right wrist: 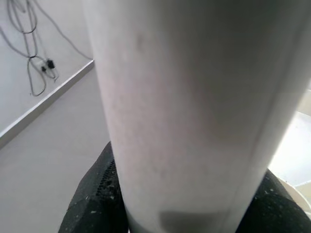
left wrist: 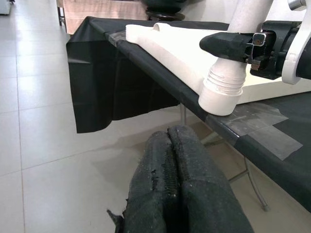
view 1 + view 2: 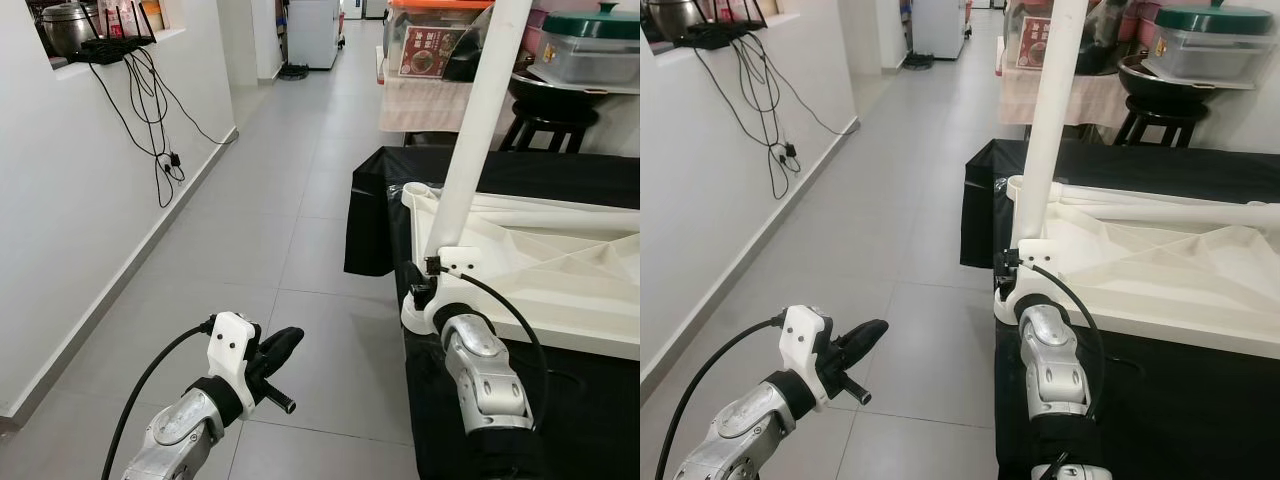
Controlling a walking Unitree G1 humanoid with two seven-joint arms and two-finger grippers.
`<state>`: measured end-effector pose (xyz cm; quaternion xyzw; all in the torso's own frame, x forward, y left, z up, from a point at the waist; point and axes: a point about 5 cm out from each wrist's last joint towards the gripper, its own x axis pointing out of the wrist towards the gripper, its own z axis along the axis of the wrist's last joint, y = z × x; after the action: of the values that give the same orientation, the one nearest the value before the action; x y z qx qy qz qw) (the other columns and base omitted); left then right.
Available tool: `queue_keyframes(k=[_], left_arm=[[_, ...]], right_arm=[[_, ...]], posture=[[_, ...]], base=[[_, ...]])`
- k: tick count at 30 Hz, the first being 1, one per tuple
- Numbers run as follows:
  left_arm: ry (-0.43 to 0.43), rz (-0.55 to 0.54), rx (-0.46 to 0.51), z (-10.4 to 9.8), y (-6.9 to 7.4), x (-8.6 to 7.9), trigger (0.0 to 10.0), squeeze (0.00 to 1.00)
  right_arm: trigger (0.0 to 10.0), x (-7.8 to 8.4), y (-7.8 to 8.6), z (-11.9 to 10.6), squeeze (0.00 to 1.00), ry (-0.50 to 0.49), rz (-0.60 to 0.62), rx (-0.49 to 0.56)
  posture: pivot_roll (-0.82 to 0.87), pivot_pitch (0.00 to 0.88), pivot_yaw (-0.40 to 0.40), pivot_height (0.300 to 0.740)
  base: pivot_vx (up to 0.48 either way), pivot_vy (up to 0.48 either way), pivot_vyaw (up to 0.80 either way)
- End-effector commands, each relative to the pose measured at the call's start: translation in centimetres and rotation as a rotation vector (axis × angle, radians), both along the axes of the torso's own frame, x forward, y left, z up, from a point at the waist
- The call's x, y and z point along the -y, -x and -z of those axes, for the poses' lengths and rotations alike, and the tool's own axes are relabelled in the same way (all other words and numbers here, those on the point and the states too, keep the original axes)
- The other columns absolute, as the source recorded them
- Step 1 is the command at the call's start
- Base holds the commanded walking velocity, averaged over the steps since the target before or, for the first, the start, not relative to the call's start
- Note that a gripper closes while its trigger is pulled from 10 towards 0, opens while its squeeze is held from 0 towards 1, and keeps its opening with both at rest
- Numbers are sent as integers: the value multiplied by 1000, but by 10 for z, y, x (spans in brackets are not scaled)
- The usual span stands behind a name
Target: Building children table
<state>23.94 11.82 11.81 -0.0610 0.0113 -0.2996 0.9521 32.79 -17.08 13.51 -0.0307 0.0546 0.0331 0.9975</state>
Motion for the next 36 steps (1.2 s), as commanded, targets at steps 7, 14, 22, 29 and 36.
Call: queue_keyframes(k=[7,14,22,29,36], left_arm=[[-5,2,-9,2,-3,1,10000,0],[-4,3,-11,2,-4,2,10000,0],[-4,0,-14,3,-3,3,10000,0],[4,4,-19,4,-2,3,10000,0],[-2,17,-24,4,-1,2,10000,0]], right_arm=[[10000,-24,-14,-20,149,-117,-384,49],[10000,-33,-24,-35,0,-36,-773,53],[549,-38,-27,-32,0,-34,-978,-17],[0,-30,-33,-21,0,-28,-865,-23],[0,-16,-43,-18,0,-27,-612,-3]], posture=[[-4,0,-9,740],[15,0,-18,740],[30,0,-27,740],[26,0,-12,740],[33,0,-8,740]], base=[[0,0,0],[0,0,0],[0,0,0],[0,0,0],[0,0,0]])
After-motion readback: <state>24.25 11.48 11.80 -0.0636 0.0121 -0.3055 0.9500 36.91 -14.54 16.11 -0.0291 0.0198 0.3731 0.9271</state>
